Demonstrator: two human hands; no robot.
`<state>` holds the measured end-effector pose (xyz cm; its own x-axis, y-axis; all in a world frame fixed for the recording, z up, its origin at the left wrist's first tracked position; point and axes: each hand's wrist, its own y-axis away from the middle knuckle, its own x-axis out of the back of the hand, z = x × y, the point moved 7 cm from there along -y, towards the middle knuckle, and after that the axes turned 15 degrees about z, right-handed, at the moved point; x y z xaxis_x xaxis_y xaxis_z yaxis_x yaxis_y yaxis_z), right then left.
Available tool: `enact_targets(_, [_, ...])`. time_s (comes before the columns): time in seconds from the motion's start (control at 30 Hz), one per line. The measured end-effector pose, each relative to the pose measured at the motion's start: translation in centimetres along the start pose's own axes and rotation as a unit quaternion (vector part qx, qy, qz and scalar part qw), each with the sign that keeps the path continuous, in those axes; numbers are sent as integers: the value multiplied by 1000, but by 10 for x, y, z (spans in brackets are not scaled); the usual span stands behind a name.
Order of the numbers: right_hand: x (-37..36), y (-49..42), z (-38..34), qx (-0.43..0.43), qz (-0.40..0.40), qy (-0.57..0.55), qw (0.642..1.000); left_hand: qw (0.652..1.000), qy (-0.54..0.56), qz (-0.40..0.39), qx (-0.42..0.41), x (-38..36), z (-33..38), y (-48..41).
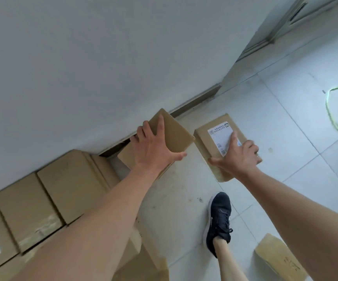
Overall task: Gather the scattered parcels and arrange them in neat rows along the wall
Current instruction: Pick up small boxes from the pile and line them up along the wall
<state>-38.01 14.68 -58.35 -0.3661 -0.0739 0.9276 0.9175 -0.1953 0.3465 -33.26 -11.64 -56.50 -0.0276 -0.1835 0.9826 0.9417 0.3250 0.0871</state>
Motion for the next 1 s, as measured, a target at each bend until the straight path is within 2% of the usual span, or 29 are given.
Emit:
enact_targets(0.2, [94, 129, 5, -68, 32, -112, 991, 999, -4, 26, 40, 124, -37, 74])
enact_targets(0.43, [129, 285, -43, -51, 34, -149, 987, 994, -2, 43, 96, 201, -125, 182])
enact_targets(0.57, [121, 375, -76, -9, 17, -126, 992, 988, -16, 16, 155, 227, -199, 270])
enact_targets(0.73, [99, 498, -124, 61, 7, -113, 992, 971, -14, 18, 240, 252, -300, 399])
enact_targets(0.87, [59, 610, -170, 109, -20, -112, 987, 953, 11, 41, 299, 261, -381, 502])
enact_targets(1.0, [1, 727, -230, 157, -53, -77, 983, 931, 5, 29, 363, 257, -475, 602])
